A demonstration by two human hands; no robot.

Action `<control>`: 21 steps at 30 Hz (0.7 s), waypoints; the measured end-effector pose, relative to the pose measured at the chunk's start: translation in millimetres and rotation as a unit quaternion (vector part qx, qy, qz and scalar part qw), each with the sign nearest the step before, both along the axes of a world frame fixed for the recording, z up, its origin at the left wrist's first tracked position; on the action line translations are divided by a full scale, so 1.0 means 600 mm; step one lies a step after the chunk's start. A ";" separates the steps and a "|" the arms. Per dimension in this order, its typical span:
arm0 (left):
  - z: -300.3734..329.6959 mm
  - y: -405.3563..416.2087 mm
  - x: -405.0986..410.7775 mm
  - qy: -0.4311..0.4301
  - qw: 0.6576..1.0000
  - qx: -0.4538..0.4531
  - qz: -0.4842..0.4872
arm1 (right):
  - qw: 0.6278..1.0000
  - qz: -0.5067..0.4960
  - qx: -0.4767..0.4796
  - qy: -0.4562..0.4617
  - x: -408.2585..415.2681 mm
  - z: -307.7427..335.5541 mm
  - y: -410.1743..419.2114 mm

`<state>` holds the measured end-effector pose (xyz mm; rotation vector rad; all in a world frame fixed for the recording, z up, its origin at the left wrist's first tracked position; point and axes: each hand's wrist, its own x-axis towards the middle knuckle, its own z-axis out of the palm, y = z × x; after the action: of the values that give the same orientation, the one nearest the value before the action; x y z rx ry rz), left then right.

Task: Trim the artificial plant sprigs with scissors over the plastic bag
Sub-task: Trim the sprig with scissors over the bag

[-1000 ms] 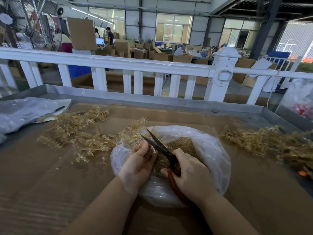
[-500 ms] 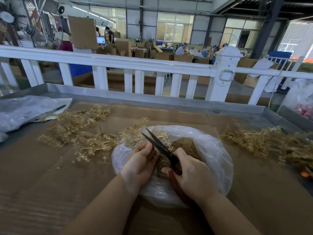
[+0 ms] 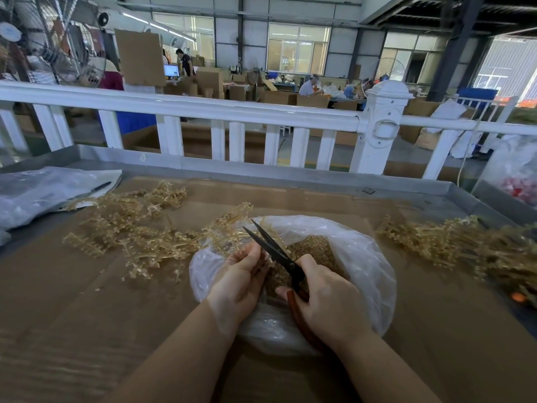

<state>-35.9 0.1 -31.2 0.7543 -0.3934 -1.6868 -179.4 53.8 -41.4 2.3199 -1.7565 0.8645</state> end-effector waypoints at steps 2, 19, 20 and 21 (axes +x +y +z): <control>-0.001 0.000 0.000 -0.005 1.000 -0.004 0.003 | 1.000 0.002 -0.002 0.000 0.000 -0.001 0.000; 0.001 0.004 -0.001 -0.013 1.000 -0.007 0.015 | 1.000 0.010 0.009 0.003 0.001 0.001 -0.007; 0.001 0.004 -0.001 -0.013 1.000 -0.006 0.016 | 1.000 0.009 0.007 0.005 0.001 0.001 -0.007; 0.001 0.004 -0.001 -0.013 1.000 -0.005 0.017 | 1.000 0.009 0.005 0.005 0.001 0.001 -0.007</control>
<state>-36.6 2.6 -30.4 0.7728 -0.4043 -1.6438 -178.8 49.8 -40.6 2.3454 -1.7431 0.8472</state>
